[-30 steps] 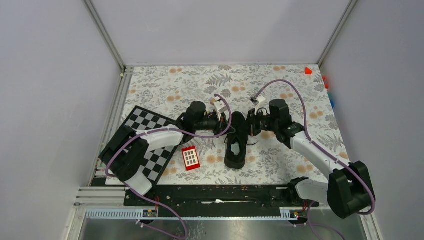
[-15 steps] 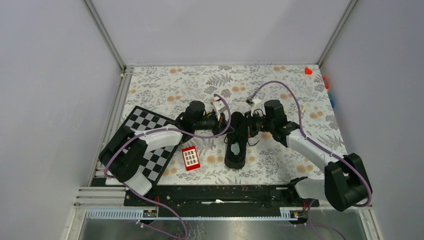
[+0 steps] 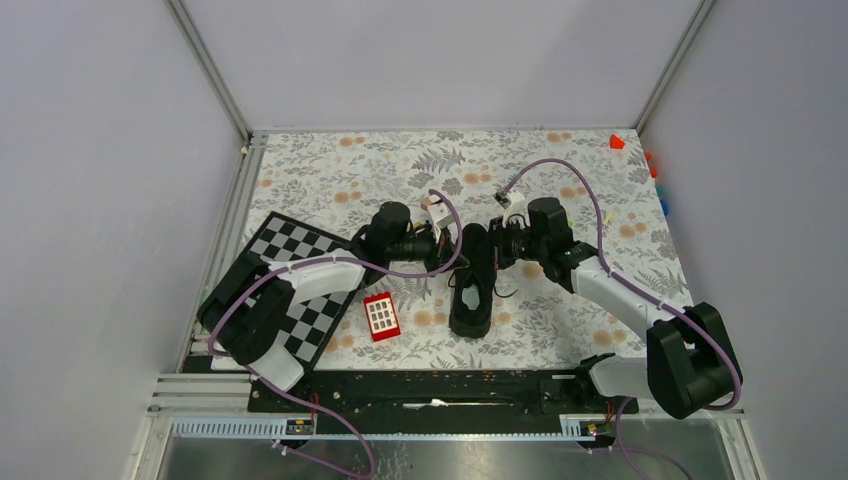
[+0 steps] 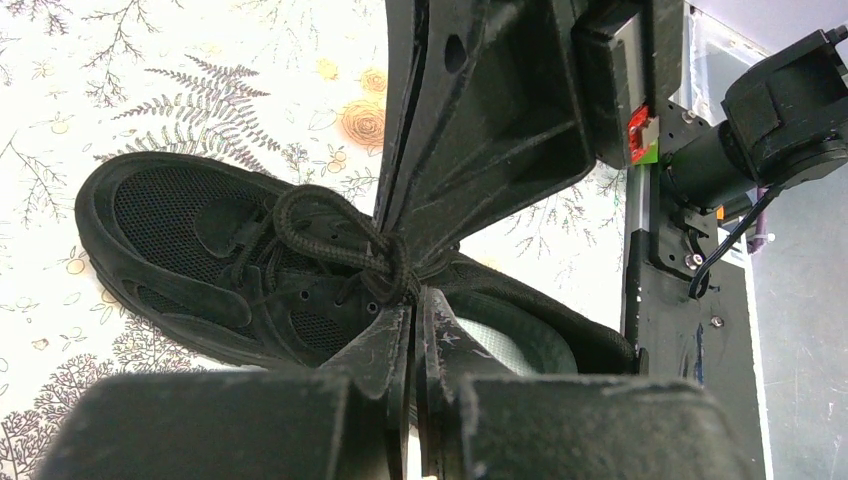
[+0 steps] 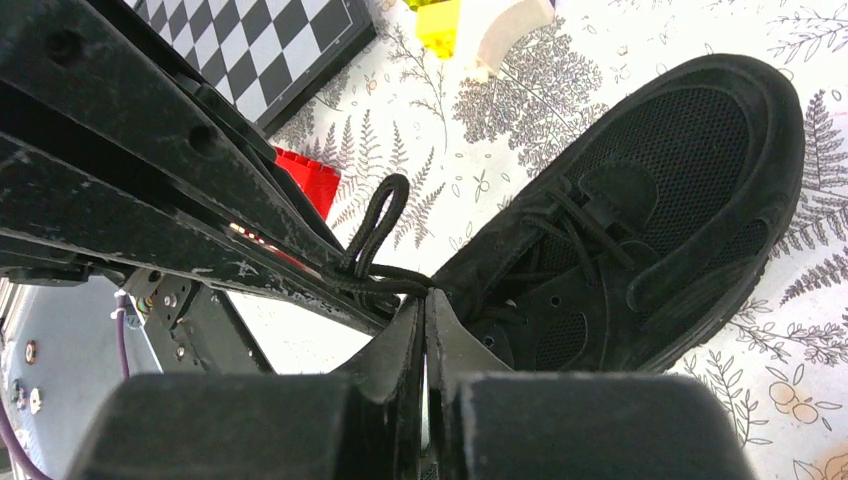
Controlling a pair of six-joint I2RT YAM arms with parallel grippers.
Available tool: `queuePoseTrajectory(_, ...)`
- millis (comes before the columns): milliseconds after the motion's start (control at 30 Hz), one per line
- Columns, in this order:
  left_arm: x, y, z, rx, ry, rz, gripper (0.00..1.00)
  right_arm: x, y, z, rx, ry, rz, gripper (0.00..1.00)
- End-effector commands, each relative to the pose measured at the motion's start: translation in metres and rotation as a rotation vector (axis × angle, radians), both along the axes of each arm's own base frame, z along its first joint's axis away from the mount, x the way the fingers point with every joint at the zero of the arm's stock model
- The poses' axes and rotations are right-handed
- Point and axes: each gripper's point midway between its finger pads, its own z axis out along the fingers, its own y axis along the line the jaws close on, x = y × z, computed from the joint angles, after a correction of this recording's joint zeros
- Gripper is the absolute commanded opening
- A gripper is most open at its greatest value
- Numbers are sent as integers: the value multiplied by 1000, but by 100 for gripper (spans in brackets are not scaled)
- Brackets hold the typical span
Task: Tie the shoes
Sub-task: Cross the shoelace with the shoelace.
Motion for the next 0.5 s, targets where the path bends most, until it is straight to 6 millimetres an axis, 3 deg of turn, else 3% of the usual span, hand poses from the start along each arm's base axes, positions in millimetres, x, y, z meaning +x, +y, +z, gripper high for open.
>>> queuePoseTrajectory(0,-4,-1,21,-45,-56,-34,0,14,12,36,80,-96,3,0)
queuePoseTrajectory(133,-4,-1,21,-45,-55,-34,0,9,17,38,109,-78,29,0)
queuePoseTrajectory(467,-1,-3,23,-51,-58,-27,0,-2,18,22,88,-24,56,0)
